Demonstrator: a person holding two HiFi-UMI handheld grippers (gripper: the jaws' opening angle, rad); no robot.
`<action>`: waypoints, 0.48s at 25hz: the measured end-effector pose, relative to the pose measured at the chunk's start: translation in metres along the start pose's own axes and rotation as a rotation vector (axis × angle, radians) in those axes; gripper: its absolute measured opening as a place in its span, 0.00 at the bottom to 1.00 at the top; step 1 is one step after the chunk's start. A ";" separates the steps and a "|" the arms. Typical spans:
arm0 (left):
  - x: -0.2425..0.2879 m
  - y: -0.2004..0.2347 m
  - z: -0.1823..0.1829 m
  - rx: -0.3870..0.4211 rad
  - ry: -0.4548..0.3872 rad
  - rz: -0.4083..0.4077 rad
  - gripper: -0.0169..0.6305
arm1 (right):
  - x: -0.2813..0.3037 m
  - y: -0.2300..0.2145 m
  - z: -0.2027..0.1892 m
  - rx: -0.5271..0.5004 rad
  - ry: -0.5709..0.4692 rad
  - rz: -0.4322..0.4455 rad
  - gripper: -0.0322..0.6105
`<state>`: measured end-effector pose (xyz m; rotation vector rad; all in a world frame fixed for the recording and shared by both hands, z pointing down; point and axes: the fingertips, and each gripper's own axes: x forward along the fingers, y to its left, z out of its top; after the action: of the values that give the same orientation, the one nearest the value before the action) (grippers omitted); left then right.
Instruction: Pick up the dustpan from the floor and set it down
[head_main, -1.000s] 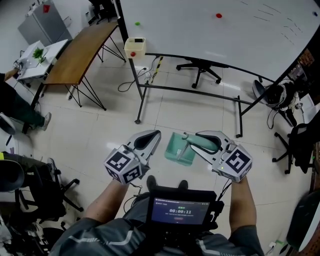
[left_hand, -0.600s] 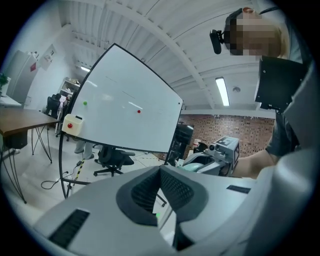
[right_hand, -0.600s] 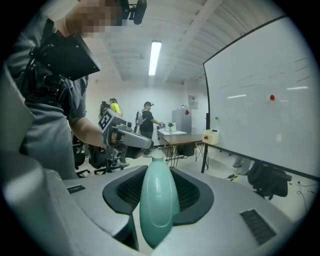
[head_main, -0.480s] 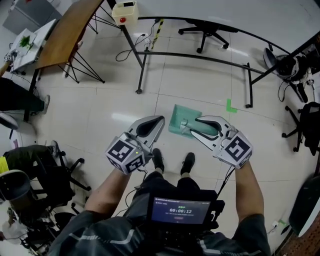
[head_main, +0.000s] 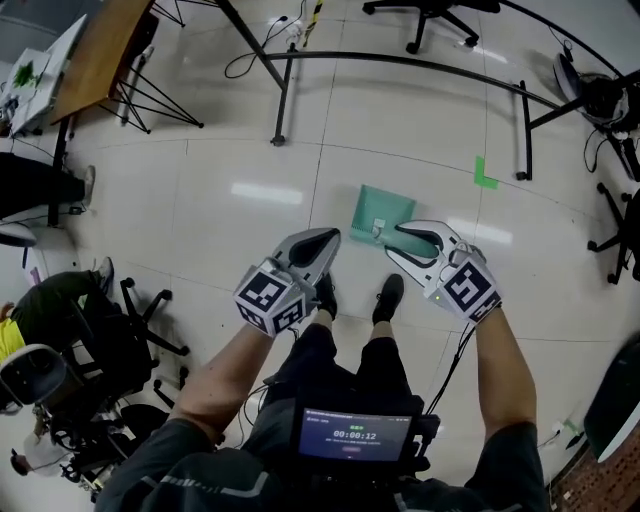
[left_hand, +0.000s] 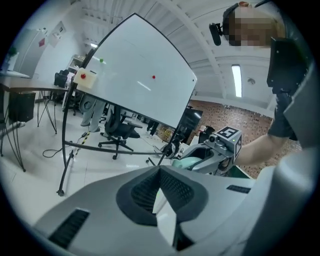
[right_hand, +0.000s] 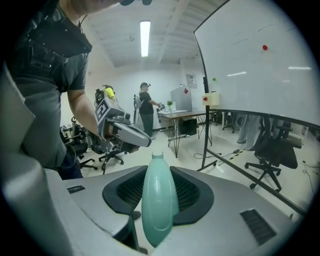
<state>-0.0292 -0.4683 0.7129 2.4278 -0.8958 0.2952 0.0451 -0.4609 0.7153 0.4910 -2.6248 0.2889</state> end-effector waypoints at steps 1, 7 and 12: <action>0.007 0.006 -0.014 -0.001 0.016 0.002 0.05 | 0.009 -0.003 -0.015 0.000 0.008 0.003 0.30; 0.050 0.037 -0.067 0.061 0.079 -0.005 0.05 | 0.047 -0.013 -0.090 0.005 0.048 0.003 0.30; 0.076 0.041 -0.089 0.035 0.093 -0.037 0.05 | 0.060 -0.029 -0.127 0.013 0.072 0.001 0.30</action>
<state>0.0001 -0.4866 0.8320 2.4375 -0.8105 0.4100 0.0562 -0.4689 0.8582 0.4753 -2.5548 0.3188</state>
